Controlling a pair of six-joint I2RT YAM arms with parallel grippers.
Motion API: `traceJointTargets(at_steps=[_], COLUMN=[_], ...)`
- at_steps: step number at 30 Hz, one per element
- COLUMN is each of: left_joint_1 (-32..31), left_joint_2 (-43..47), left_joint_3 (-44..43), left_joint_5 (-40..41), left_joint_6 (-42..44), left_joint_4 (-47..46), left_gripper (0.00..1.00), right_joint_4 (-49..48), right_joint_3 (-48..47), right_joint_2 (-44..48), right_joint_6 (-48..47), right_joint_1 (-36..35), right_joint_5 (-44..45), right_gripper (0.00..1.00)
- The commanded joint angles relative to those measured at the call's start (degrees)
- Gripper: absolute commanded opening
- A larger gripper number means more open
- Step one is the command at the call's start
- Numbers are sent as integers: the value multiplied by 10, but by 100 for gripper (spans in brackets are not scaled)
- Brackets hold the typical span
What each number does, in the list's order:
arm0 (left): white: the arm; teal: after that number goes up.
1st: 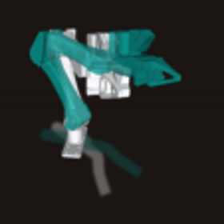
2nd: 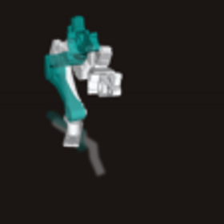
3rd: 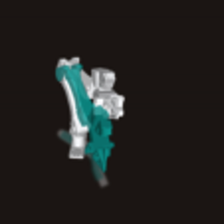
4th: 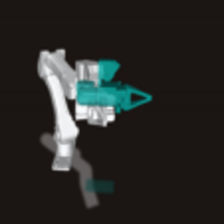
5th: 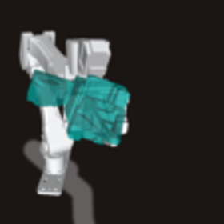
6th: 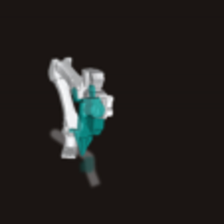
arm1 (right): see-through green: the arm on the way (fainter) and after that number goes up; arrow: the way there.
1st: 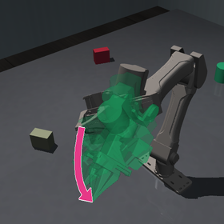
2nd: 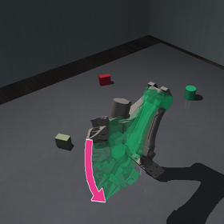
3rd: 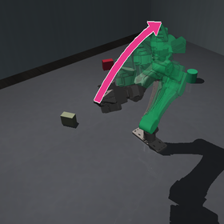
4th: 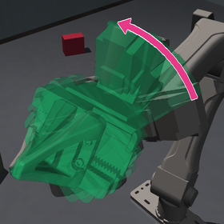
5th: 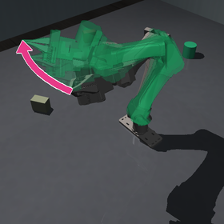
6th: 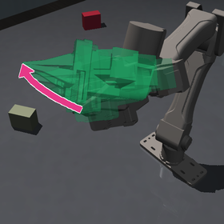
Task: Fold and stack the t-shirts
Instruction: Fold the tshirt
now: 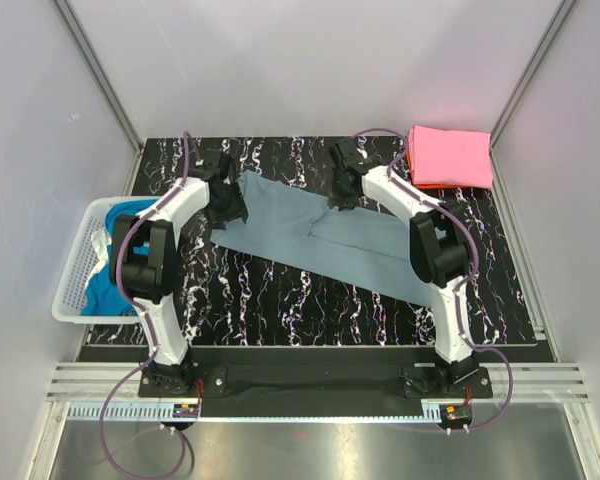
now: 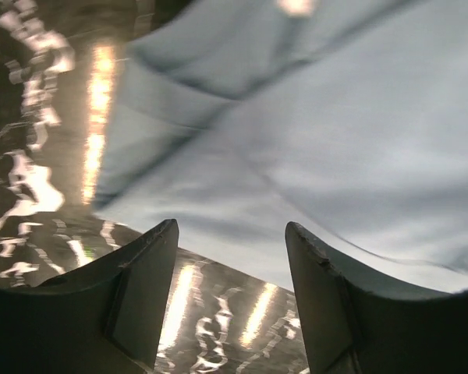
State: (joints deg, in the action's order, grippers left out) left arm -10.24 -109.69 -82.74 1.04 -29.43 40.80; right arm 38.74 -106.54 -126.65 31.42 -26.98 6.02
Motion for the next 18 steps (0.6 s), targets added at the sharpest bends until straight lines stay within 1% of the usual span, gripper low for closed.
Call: traceJointTargets(at_steps=[1, 2, 4, 7, 10, 12, 13, 14, 15, 16, 17, 18], left_joint_1=[-27, -29, -36, -40, -41, -41, -39, -39, -38, -38, -37, -34], left_joint_2=[33, 27, 6, -33, -76, -104, -145, -171, -201, -260, -288, -315], left_joint_3=[-12, 1, 11, 5, -22, -59, -79, -147, -194, -242, -329, -371], left_joint_5=[-7, -7, -31, -42, -45, -38, -42, -51, -46, -43, -41, -47], left_joint_6=[-2, -9, -13, -21, -22, -19, -16, -1, 4, 8, 16, 19], left_joint_4=[-37, -48, -76, -89, -88, -83, -78, -68, -28, -9, 5, 20], left_gripper=[63, 63, 63, 63, 63, 62, 62, 61, 61, 62, 62, 62], right_joint_4=[4, 2, 1, -2, -2, -3, -9, -12, -14, -16, -17, -19], right_joint_3=[46, 60, 88, 114, 131, 146, 152, 160, 175, 183, 192, 210], right_joint_2=[101, 113, 150, 199, 238, 257, 274, 285, 293, 313, 323, 345], right_joint_6=[-11, -12, -14, -18, -22, -22, -22, -22, -25, -24, -23, -21], right_joint_1=[2, 2, 1, 2, 2, 2, 2, 1, 2, 2, 2, 2], right_joint_5=[-10, -10, -12, -22, -29, -32, -39, -41, -43, -42, -43, -45], right_gripper=[35, 35, 35, 35, 36, 36, 36, 36, 36, 36, 36, 36])
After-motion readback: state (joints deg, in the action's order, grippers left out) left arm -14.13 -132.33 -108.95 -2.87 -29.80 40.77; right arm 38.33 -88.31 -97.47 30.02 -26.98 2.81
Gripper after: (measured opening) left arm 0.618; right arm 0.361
